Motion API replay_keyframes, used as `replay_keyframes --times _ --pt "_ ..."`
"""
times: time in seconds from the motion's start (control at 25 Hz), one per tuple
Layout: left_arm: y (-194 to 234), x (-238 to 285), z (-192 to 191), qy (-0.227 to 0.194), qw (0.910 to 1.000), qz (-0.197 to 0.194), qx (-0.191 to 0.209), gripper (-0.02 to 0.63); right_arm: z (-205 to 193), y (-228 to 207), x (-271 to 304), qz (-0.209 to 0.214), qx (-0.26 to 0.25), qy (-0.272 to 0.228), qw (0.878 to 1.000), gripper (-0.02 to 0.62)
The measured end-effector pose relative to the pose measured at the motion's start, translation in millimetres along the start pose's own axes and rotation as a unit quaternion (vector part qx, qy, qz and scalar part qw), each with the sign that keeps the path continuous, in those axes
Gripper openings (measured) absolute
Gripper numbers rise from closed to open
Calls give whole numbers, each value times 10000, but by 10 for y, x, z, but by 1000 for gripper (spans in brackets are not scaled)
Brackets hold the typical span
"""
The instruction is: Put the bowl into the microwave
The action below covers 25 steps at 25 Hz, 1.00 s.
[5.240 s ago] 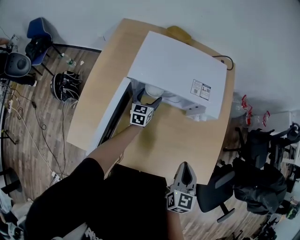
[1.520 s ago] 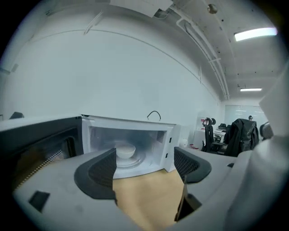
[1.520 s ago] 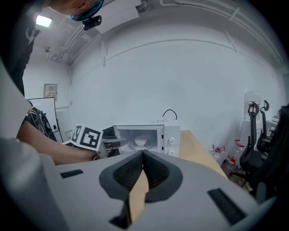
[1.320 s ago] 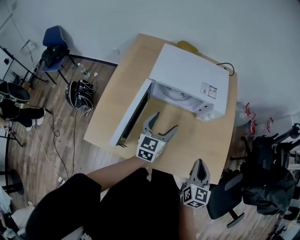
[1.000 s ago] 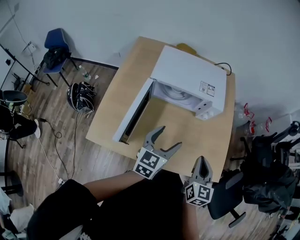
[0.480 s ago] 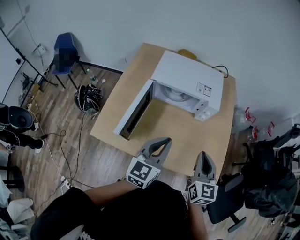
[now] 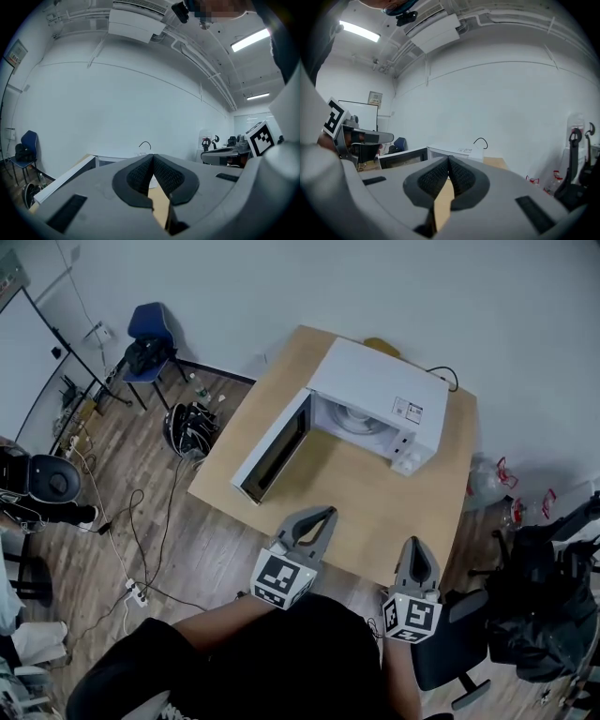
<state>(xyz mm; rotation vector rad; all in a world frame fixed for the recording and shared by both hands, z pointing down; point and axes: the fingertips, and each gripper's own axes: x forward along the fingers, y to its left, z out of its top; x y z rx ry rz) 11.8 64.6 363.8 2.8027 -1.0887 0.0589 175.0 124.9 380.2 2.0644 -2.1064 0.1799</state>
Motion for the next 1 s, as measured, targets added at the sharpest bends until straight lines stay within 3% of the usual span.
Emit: replay_keyframes --times 0.52,1.0 --pt "-160 -69 -78 19 10000 68 -67 12 -71 -152 -169 -118 -80 5 9999 60" --pt "113 69 -90 96 9995 -178 -237 12 -64 -6 91 -259 -82 162 9995 60"
